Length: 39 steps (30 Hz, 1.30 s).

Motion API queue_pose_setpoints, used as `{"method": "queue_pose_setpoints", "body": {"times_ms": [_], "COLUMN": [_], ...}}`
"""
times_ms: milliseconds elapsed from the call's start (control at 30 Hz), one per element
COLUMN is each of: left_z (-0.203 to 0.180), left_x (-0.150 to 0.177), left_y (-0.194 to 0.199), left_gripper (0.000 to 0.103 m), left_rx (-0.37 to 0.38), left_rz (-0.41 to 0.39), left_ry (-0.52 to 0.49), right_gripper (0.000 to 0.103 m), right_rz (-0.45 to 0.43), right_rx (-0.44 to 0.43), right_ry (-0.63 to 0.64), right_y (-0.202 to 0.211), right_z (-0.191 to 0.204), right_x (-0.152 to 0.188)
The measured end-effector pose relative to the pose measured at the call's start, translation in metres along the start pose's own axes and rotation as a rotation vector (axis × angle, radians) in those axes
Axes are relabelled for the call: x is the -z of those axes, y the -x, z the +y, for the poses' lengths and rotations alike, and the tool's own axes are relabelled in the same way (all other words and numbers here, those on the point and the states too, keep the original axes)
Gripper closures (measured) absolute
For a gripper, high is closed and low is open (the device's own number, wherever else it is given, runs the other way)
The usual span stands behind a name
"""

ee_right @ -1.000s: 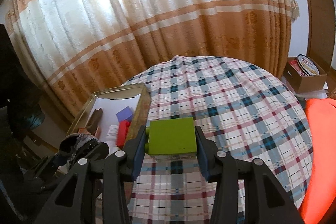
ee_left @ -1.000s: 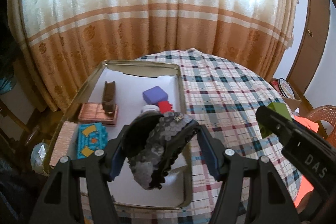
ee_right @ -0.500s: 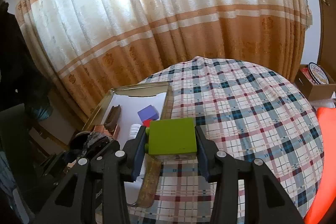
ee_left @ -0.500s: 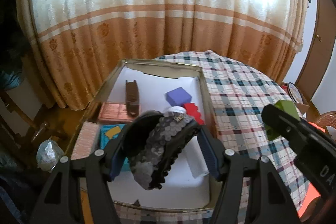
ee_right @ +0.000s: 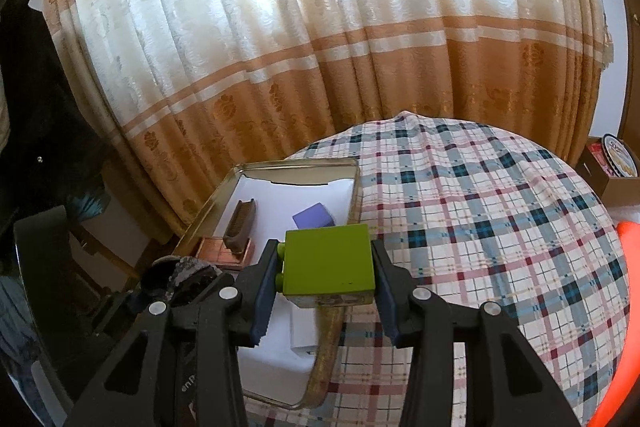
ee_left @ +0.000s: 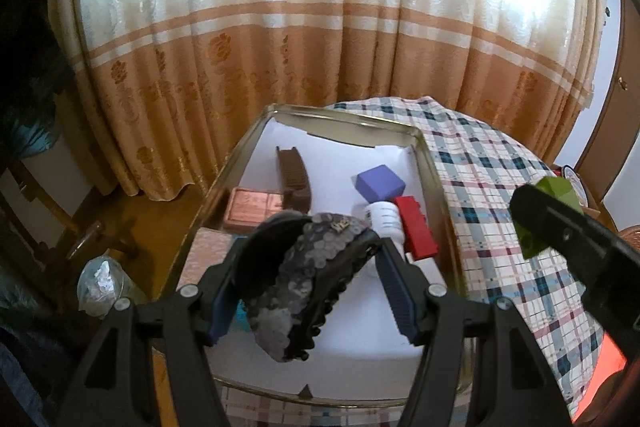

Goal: Organize rigid objects
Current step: 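Carry the green block and sequined pouch over the tin tray with both grippers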

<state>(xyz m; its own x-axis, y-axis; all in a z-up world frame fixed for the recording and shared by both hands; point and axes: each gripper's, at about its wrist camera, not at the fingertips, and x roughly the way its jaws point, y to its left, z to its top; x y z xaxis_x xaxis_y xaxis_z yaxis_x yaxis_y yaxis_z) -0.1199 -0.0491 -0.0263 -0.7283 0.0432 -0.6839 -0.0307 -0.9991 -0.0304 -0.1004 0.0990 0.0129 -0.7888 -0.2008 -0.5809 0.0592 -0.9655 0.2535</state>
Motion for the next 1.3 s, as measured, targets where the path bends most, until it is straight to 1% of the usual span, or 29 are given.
{"method": "queue_pose_setpoints", "body": {"times_ms": [333,533,933,1300], "left_z": [0.009,0.012,0.010,0.008], "left_x": [0.000,0.001,0.003,0.002], "left_y": [-0.004,-0.005,-0.011,-0.021], "left_gripper": [0.039,0.039,0.039,0.039], "left_rx": [-0.012,-0.004,0.003,-0.003], "left_rz": [0.013,0.019,0.029,0.046], "left_ry": [0.009,0.001,-0.024,-0.033], "right_gripper": [0.056,0.056,0.056,0.056], "right_rz": [0.000,-0.005,0.000,0.018], "right_rx": [-0.019,-0.024,-0.029,-0.009], "right_ry": [0.027,0.033,0.025,0.048], "right_y": [-0.012,-0.019,-0.033,-0.053], "right_z": [0.017,0.021,0.023,0.022], "right_x": [-0.011,-0.018,-0.029,-0.032]}}
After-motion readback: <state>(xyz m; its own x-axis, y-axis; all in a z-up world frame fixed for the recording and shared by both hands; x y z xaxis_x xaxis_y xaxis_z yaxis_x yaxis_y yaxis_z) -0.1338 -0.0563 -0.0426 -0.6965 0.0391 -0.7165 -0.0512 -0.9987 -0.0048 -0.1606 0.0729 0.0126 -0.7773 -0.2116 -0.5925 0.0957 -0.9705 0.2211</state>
